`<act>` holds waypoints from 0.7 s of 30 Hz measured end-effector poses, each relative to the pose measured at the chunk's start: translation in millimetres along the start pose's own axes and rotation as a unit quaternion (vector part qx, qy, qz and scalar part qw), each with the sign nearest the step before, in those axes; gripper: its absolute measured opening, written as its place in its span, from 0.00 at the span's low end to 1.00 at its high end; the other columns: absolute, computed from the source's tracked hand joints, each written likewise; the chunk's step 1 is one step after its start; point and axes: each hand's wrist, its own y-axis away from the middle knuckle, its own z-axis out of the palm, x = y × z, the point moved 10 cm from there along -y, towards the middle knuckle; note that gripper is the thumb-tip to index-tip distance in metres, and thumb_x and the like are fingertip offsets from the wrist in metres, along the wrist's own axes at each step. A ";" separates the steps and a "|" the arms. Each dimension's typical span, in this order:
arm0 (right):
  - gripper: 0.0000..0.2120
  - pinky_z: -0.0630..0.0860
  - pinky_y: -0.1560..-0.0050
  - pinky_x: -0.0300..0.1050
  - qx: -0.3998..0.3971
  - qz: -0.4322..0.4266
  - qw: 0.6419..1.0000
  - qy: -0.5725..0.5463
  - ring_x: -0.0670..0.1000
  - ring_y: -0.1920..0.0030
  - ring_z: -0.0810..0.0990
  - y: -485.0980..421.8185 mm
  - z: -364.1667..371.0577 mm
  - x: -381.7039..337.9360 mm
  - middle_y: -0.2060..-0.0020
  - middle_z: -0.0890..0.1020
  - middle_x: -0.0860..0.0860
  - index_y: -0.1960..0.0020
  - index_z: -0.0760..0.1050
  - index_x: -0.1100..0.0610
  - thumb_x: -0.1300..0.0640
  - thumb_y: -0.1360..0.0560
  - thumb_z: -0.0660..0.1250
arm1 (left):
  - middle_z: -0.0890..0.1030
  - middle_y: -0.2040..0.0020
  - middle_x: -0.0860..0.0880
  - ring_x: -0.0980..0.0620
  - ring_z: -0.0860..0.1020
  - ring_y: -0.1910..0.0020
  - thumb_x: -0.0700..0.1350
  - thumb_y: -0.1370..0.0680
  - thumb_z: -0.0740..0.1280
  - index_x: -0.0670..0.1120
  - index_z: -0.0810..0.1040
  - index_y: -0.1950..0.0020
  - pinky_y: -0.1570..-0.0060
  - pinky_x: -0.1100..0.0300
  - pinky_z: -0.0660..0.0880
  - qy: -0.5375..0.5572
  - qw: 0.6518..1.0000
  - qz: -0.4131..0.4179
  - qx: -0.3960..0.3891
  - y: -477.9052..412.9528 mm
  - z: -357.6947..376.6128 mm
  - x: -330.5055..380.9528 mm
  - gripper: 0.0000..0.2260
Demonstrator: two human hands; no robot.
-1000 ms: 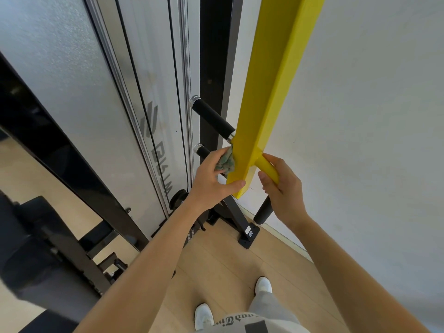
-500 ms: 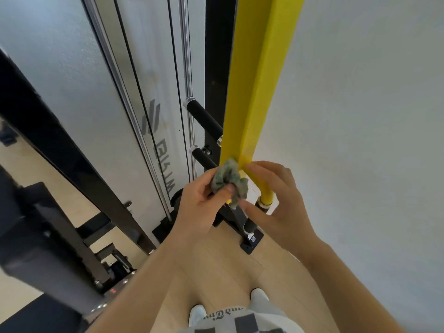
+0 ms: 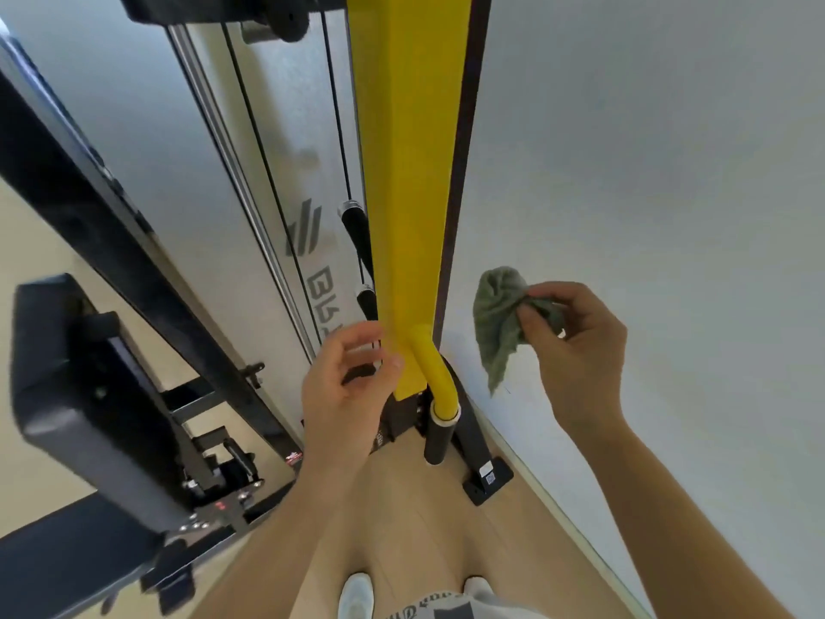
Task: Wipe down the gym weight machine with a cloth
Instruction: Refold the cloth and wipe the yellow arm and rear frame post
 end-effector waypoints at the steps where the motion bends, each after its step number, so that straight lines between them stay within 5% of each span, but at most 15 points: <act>1: 0.10 0.84 0.53 0.48 -0.013 0.004 1.000 -0.017 0.49 0.52 0.84 -7.9 3.9 1.8 0.54 0.84 0.49 0.49 0.81 0.55 0.69 0.25 0.70 | 0.81 0.41 0.57 0.57 0.80 0.43 0.41 0.24 0.74 0.50 0.78 0.37 0.47 0.62 0.81 -0.016 0.999 0.012 0.028 -2.9 -1.4 7.0 0.17; 5: 0.15 0.83 0.45 0.51 -0.155 0.015 0.983 -0.096 0.51 0.45 0.83 -21.1 50.7 6.7 0.47 0.83 0.51 0.40 0.77 0.57 0.69 0.25 0.67 | 0.75 0.31 0.59 0.60 0.75 0.35 0.45 0.23 0.73 0.55 0.71 0.26 0.42 0.65 0.77 -0.059 0.995 0.056 0.062 -17.6 7.4 32.7 0.26; 9: 0.24 0.80 0.41 0.50 -0.320 0.069 0.924 -0.197 0.53 0.37 0.80 -9.0 92.6 20.0 0.40 0.81 0.54 0.35 0.71 0.60 0.77 0.27 0.61 | 0.76 0.34 0.62 0.65 0.76 0.37 0.45 0.22 0.72 0.56 0.70 0.26 0.46 0.71 0.77 -0.088 0.989 0.084 0.086 -17.6 21.5 43.7 0.26; 14: 0.19 0.81 0.43 0.47 -0.354 0.001 0.928 -0.115 0.50 0.40 0.80 -7.3 105.3 43.2 0.43 0.82 0.50 0.35 0.77 0.58 0.67 0.24 0.71 | 0.76 0.34 0.58 0.62 0.77 0.37 0.44 0.22 0.71 0.49 0.68 0.23 0.45 0.69 0.78 -0.124 0.981 0.076 0.128 -4.3 27.5 24.9 0.27; 18: 0.19 0.76 0.43 0.32 -0.379 0.034 0.920 -0.091 0.43 0.43 0.80 -0.3 119.9 85.0 0.45 0.83 0.47 0.37 0.79 0.57 0.63 0.26 0.74 | 0.75 0.31 0.55 0.62 0.77 0.37 0.52 0.23 0.69 0.55 0.65 0.22 0.49 0.72 0.76 -0.133 0.982 0.031 0.127 15.6 36.3 -1.1 0.30; 21: 0.20 0.78 0.38 0.43 -0.403 0.067 0.911 -0.051 0.45 0.43 0.81 14.3 132.0 120.6 0.45 0.83 0.45 0.37 0.78 0.54 0.61 0.27 0.76 | 0.76 0.33 0.62 0.62 0.78 0.37 0.54 0.25 0.71 0.63 0.65 0.26 0.50 0.72 0.77 -0.129 0.982 0.019 0.135 20.1 34.2 -6.4 0.29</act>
